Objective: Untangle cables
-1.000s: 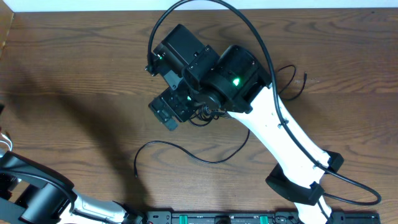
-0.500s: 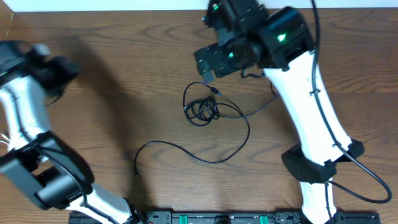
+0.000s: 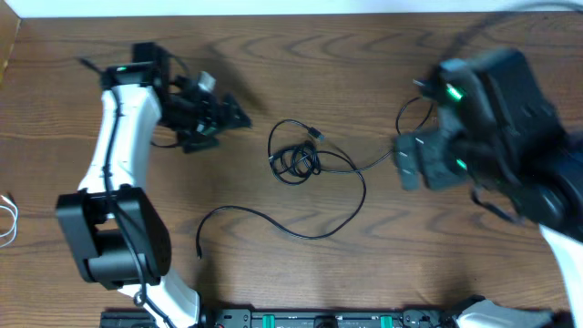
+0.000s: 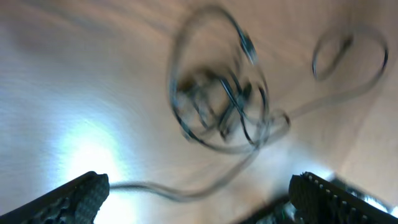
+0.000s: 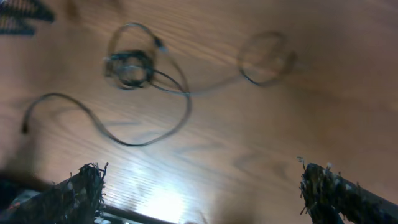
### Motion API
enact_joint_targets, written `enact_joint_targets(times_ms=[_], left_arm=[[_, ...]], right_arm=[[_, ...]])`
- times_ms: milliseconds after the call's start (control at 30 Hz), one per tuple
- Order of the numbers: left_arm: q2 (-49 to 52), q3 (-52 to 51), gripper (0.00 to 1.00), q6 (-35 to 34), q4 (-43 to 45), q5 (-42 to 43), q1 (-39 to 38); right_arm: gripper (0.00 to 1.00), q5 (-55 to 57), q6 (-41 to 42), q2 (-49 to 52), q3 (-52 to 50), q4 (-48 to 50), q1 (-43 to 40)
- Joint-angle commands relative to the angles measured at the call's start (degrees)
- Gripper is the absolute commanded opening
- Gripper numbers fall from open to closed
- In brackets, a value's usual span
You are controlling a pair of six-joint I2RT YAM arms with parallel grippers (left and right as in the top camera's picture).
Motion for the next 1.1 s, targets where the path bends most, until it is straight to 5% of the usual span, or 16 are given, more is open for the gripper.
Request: enact_joint_targets(times_ms=[0, 367, 767, 1067], left_arm=[[0.3, 0.9, 0.98, -4.4, -2.4, -2.1, -6.8], [0.4, 0.5, 0.98, -26.4, -3.5, -21.8, -22.5], [0.5, -0.8, 1.0, -40.1, 3.8, -21.9, -24.3], [1.5, -1.6, 0.88, -59.5, 7.6, -21.0, -25.6]], right_arm=[[0.99, 5.1, 4.7, -4.2, -7.7, 0.9, -3.0], [0.99, 1.7, 6.8, -6.4, -19.4, 5.8, -5.6], [0.99, -8.4, 6.8, -6.4, -23.6, 14.3, -8.5], [0.99, -9.3, 6.8, -6.4, -23.7, 15.8, -8.5]])
